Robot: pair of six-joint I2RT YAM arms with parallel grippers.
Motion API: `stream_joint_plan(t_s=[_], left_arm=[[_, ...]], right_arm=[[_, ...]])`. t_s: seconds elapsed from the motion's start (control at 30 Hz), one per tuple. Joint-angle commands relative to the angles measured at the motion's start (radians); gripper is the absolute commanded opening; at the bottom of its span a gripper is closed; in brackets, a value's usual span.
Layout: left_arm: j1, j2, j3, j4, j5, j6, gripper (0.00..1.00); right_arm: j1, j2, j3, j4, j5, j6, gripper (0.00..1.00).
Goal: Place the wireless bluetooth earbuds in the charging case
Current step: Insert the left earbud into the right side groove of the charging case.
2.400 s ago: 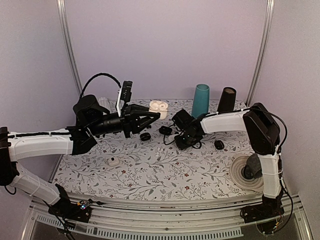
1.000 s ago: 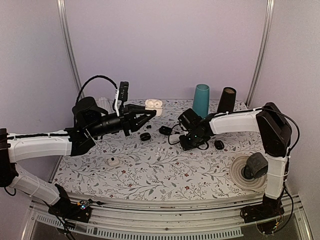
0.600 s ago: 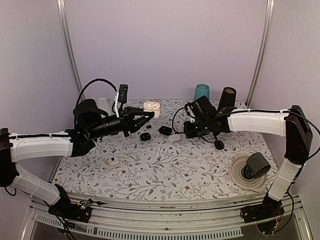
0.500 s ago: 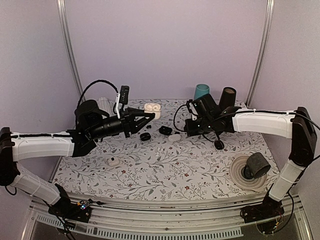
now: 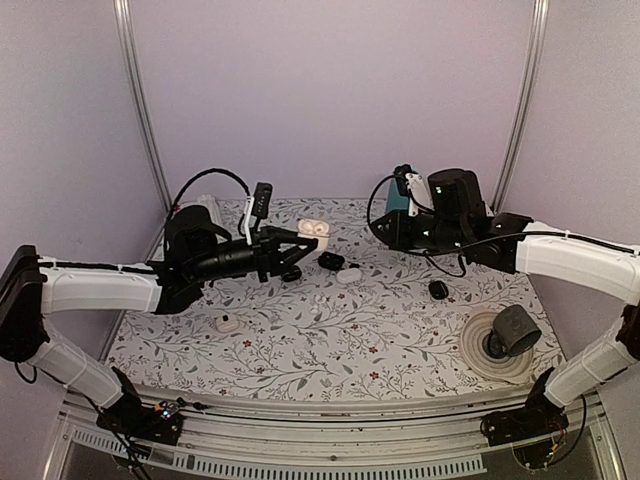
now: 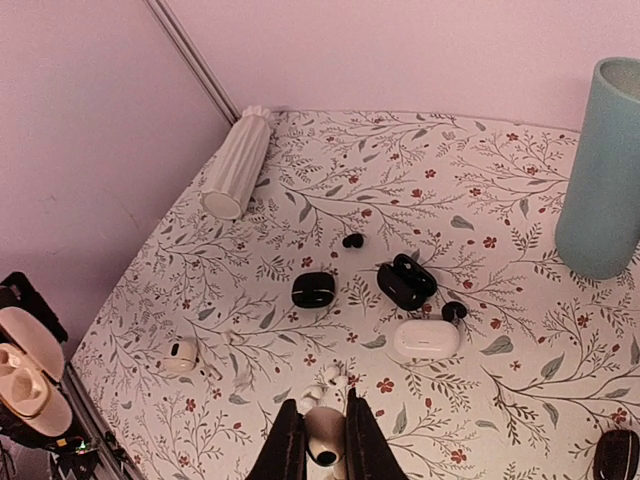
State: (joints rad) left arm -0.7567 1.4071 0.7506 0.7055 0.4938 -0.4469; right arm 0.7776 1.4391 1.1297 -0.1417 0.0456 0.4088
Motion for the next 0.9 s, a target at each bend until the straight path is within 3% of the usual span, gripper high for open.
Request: stream_joint_plan(t_s=[0.0, 0.4, 0.87], left_arm=[[0.012, 0.030, -0.006, 0.053, 0.031, -0.006, 0.00], [-0.028, 0.089, 0.020, 0.125, 0.072, 0.013, 0.00], [-0.082, 0.119, 0.085, 0.169, 0.117, 0.042, 0.00]], right_arm=[[0.018, -0.078, -0.031, 0.107, -0.042, 0.019, 0.04], [0.088, -0.159, -0.060, 0.249, -0.096, 0.033, 0.04], [0.190, -0.145, -0.076, 0.396, -0.139, 0.010, 0.04]])
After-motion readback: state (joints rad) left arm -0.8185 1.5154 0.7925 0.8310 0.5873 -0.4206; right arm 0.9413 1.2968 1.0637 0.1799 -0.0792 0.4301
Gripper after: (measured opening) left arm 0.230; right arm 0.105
